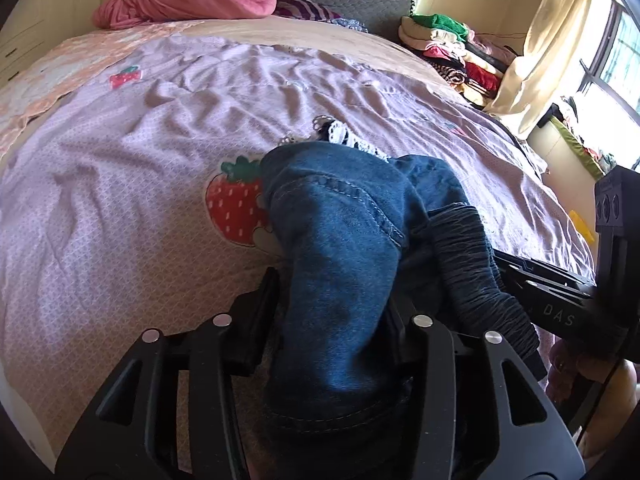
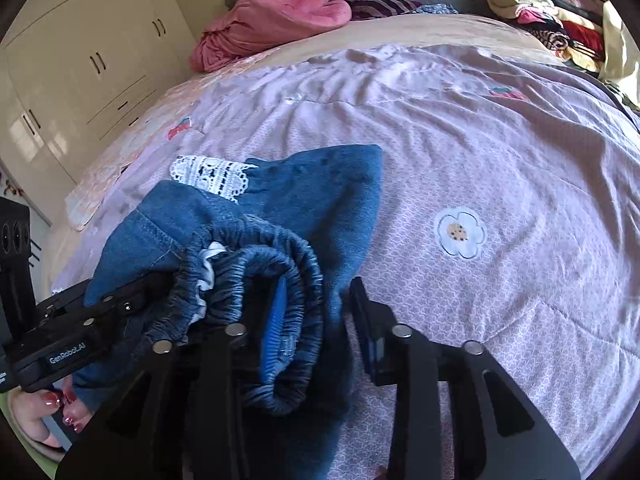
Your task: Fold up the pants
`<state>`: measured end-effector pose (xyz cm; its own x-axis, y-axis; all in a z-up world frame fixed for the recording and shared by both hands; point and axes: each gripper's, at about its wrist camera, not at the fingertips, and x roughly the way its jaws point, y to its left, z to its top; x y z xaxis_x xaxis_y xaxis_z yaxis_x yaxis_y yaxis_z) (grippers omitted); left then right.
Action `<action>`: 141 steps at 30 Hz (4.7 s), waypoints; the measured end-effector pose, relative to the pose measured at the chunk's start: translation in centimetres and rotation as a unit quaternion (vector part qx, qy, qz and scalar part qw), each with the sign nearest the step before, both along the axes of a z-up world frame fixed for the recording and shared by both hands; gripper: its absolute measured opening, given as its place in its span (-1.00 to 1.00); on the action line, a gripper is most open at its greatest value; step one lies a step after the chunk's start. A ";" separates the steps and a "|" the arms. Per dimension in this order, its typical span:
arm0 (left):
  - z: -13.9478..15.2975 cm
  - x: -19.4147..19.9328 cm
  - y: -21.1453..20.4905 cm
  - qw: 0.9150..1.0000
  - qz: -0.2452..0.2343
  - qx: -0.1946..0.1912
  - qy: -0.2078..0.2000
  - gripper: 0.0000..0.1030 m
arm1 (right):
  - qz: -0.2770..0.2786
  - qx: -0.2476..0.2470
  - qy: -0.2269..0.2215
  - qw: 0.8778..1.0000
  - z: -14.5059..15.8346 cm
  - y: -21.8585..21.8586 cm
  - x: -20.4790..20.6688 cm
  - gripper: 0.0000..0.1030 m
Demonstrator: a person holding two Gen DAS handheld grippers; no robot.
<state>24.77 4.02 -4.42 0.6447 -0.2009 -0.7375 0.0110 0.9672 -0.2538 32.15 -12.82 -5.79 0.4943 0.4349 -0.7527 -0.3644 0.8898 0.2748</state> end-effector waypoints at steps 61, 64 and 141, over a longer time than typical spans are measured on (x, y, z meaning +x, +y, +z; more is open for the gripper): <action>9.0 -11.8 -1.0 0.995 0.034 0.069 -0.070 0.81 | -0.069 0.009 -0.137 0.988 11.9 -6.0 -13.9 0.91; 9.3 -12.9 -1.2 0.994 0.034 0.071 -0.073 0.81 | -0.064 0.013 -0.138 0.988 12.1 -6.1 -15.0 0.91; 3.2 -20.7 -3.1 0.995 0.046 0.083 -0.022 0.81 | -0.054 -0.022 -0.080 0.995 5.0 -6.2 -23.1 0.91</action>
<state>4.06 0.94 -1.21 0.6871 -0.0175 -0.7264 -0.0715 0.9932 -0.0916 9.07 -19.04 -0.76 0.6508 0.3408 -0.6785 -0.3020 0.9361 0.1806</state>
